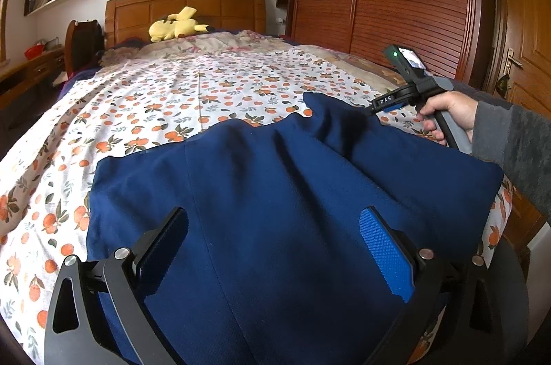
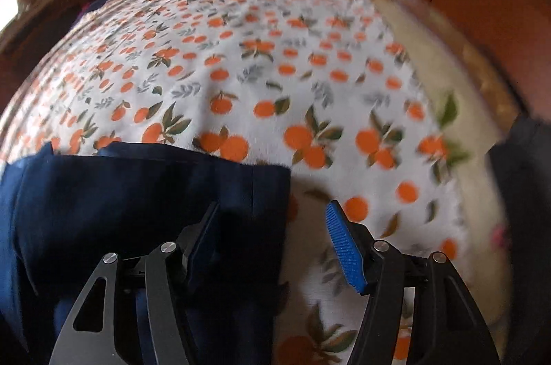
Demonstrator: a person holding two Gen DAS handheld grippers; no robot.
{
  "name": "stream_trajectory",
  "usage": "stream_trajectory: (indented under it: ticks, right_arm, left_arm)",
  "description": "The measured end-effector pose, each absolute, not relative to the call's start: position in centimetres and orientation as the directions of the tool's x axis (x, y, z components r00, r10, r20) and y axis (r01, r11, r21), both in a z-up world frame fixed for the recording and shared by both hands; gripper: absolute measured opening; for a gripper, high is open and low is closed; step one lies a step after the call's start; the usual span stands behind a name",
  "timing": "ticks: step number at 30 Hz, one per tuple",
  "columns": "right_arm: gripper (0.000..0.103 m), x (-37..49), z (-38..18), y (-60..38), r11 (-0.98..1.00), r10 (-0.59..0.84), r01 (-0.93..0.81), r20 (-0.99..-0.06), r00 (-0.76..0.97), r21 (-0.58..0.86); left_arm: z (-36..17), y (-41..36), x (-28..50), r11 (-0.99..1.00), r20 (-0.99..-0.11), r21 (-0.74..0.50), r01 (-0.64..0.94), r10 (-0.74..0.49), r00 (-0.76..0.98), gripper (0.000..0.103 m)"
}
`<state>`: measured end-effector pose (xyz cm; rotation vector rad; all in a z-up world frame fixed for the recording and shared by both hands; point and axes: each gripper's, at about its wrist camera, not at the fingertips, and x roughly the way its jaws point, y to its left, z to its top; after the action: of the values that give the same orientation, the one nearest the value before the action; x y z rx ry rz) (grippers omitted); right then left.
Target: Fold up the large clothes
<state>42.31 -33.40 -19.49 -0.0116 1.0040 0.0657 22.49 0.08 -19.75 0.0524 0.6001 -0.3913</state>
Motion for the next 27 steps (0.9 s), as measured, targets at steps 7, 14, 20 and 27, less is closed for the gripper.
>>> stream_trajectory:
  ticks: [7,14,20,27]
  right_arm:
    - [0.002,42.4,-18.9,-32.2,0.984,0.144,-0.163,-0.829,0.54,0.065]
    - [0.006,42.1,-16.4,-32.7,0.994,-0.101,0.023,-0.788,0.607,-0.11]
    - [0.034,38.6,-14.2,-31.8,0.991,-0.077,-0.029,-0.747,0.66,-0.127]
    - [0.054,30.4,-12.2,-28.8,0.974,0.058,-0.197,-0.711,0.701,-0.115]
  left_arm:
    - [-20.1,-0.1,22.8,0.926,-0.567,-0.058,0.372,-0.337,0.751,0.1]
    - [-20.3,-0.3,22.9,0.928,-0.57,-0.055,0.368,-0.332,0.752,0.1]
    - [-20.1,-0.3,22.7,0.931,-0.567,-0.049,0.361,-0.324,0.758,0.1]
    - [-19.8,-0.4,22.2,0.937,-0.558,-0.03,0.348,-0.304,0.772,0.1]
